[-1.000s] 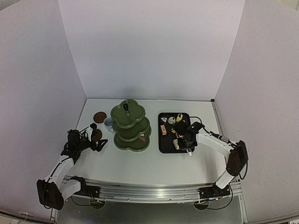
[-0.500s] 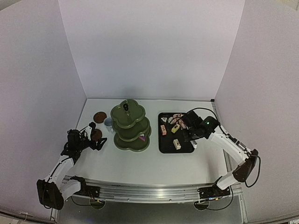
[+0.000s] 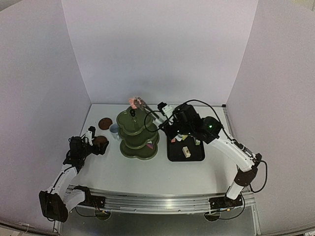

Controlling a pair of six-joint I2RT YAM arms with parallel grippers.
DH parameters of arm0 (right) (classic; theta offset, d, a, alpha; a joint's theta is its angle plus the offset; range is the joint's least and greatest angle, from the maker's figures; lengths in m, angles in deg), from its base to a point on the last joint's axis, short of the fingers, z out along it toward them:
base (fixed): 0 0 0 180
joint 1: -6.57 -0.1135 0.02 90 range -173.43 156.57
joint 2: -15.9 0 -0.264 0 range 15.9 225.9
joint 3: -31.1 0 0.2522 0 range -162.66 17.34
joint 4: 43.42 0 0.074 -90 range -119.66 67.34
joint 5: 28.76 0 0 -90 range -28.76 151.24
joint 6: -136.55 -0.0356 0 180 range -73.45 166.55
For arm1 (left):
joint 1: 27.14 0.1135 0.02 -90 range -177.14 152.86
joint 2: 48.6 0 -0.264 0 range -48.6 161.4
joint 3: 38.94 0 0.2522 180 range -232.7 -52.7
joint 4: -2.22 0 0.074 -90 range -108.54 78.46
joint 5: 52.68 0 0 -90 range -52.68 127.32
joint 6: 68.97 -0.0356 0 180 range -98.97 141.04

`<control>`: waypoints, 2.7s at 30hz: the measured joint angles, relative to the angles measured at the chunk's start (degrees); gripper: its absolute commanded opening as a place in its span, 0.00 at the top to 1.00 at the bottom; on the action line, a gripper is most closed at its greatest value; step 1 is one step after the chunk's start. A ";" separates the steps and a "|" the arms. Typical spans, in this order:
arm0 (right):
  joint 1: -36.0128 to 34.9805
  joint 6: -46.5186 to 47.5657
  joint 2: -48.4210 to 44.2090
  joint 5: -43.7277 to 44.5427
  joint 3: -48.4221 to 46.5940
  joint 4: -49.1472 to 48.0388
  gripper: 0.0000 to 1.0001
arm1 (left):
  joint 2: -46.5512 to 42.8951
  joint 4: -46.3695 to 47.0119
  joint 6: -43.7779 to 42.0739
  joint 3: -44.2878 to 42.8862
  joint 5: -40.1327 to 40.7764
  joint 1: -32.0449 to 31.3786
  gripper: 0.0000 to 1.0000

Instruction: Serve the afternoon tea

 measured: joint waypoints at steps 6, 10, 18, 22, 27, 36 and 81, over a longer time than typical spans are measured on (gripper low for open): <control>-7.93 7.95 6.69 -7.63 0.04 -2.22 1.00 | -0.91 -0.04 5.00 0.00 5.49 5.29 0.00; -11.03 9.99 7.87 -9.30 3.33 -2.39 1.00 | -2.11 -0.07 6.44 0.08 8.10 6.88 0.00; -12.90 8.93 13.28 -5.21 7.79 -2.47 1.00 | -2.71 -0.62 6.65 1.28 8.37 6.90 0.00; -12.88 7.75 15.54 -0.44 9.43 -2.29 1.00 | -2.71 -0.59 5.65 1.42 8.31 6.90 0.00; -12.80 6.32 17.59 4.32 9.87 -2.47 1.00 | -2.68 -0.55 5.25 1.53 8.29 6.91 0.00; -12.79 3.10 21.40 9.67 9.87 -2.57 1.00 | -2.68 -0.55 4.13 1.55 7.85 6.92 0.00; -11.77 -8.02 33.26 20.32 2.12 -5.39 0.74 | -2.53 0.07 3.44 4.17 3.87 6.92 0.00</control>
